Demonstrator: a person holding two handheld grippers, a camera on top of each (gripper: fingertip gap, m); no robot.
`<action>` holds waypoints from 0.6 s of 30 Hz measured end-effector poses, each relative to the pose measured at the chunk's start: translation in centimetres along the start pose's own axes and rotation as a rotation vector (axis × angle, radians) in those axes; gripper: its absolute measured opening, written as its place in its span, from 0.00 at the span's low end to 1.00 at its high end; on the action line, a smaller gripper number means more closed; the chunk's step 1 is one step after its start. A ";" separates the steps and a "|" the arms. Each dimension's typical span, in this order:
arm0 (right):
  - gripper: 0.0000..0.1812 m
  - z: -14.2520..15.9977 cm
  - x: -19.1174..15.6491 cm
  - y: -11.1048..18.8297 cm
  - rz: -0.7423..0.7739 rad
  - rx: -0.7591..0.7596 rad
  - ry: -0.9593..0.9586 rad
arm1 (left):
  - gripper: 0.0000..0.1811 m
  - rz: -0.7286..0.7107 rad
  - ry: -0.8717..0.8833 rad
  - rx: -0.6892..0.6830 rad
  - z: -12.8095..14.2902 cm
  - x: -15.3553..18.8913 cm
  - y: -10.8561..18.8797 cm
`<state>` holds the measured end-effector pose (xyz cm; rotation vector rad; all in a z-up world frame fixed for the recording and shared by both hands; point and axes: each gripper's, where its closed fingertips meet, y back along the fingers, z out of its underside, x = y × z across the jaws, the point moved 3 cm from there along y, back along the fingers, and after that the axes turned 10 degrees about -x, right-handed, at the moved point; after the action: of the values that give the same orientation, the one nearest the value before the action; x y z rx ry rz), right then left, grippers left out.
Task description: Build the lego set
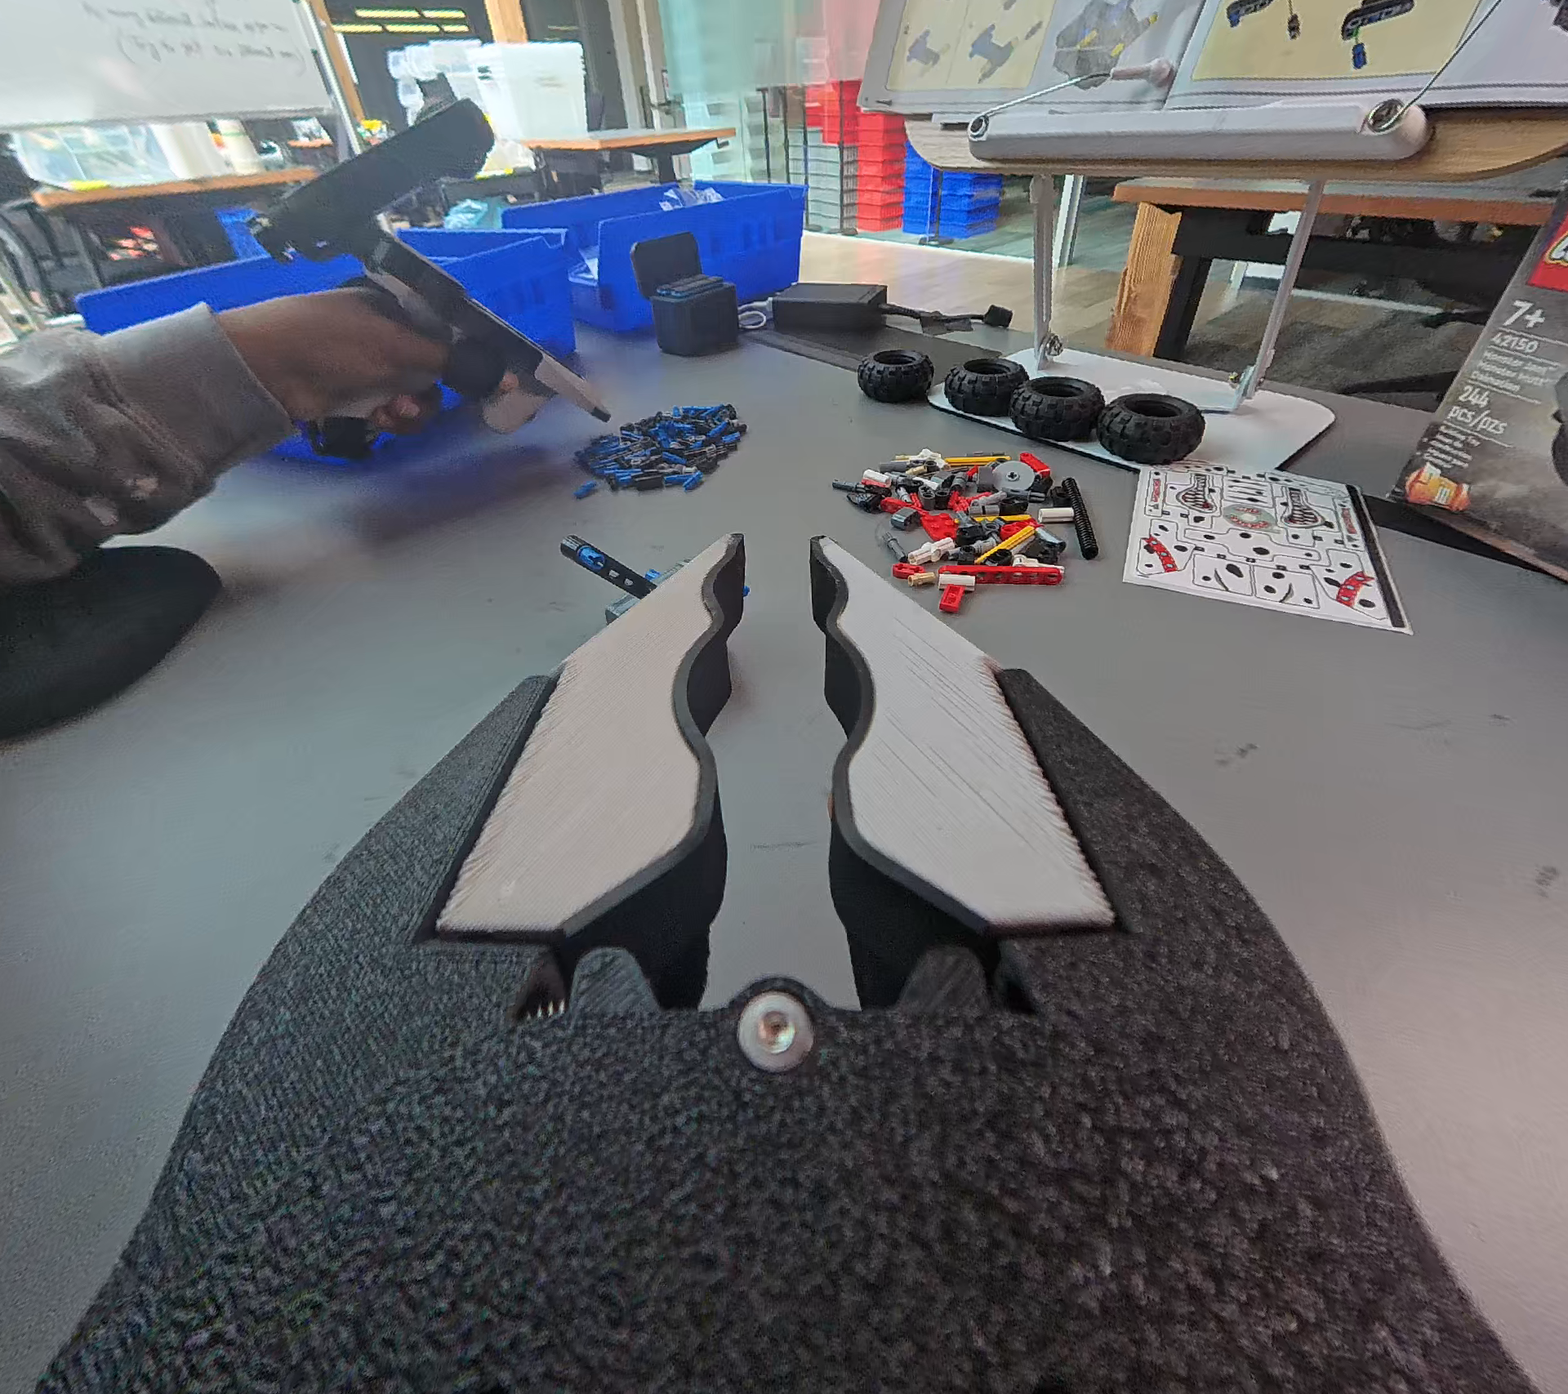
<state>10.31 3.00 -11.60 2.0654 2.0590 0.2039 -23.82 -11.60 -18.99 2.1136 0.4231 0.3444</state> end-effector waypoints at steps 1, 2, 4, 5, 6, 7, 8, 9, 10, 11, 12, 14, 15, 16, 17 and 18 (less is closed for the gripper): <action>0.08 0.0 0.2 0.0 -0.003 0.004 -0.015 | 0.08 -0.002 -0.009 -0.010 0.4 0.2 0.0; 0.08 -0.1 0.5 0.1 -0.003 0.008 -0.039 | 0.08 -0.004 -0.018 -0.014 0.6 0.2 0.0; 0.08 -0.1 1.4 0.2 0.012 0.021 -0.104 | 0.07 0.003 -0.033 -0.024 1.0 0.2 -0.1; 0.08 -0.2 2.0 0.4 0.023 0.032 -0.140 | 0.07 0.018 -0.038 -0.031 1.1 0.3 -0.2; 0.08 -0.2 2.5 0.6 0.031 0.045 -0.173 | 0.06 0.041 -0.040 -0.033 1.3 0.4 -0.2; 0.08 -0.3 2.9 0.8 0.037 0.059 -0.204 | 0.06 0.067 -0.040 -0.031 1.4 0.6 -0.1; 0.09 -0.3 3.3 1.0 0.039 0.069 -0.233 | 0.06 0.089 -0.041 -0.027 1.5 0.7 -0.1; 0.09 -0.3 3.7 1.1 0.038 0.075 -0.259 | 0.10 0.103 -0.045 -0.022 1.5 0.7 -0.1; 0.09 -0.3 4.0 1.3 0.039 0.081 -0.281 | 0.10 0.109 -0.052 -0.019 1.6 0.7 -0.1; 0.08 -0.2 4.3 1.4 0.040 0.084 -0.297 | 0.11 0.113 -0.056 -0.018 1.6 0.7 -0.1; 0.08 -0.2 4.5 1.5 0.042 0.086 -0.310 | 0.11 0.117 -0.061 -0.018 1.6 0.7 -0.1; 0.08 -0.2 5.0 1.7 0.052 0.094 -0.329 | 0.12 0.114 -0.065 -0.014 1.5 0.6 -0.1; 0.08 -0.1 5.1 1.7 0.055 0.095 -0.336 | 0.12 0.111 -0.068 -0.009 1.5 0.6 0.0; 0.08 -0.1 5.2 1.8 0.057 0.094 -0.339 | 0.12 0.113 -0.072 -0.002 1.4 0.7 0.1; 0.08 -0.1 5.2 1.8 0.059 0.095 -0.340 | 0.12 0.115 -0.075 0.007 1.3 0.8 0.2; 0.09 -0.1 5.3 1.8 0.060 0.094 -0.341 | 0.12 0.115 -0.078 0.013 1.3 0.9 0.3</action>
<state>12.06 8.28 -11.36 2.0473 1.8336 -0.2259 -22.50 -12.34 -19.33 2.1617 0.2594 0.3250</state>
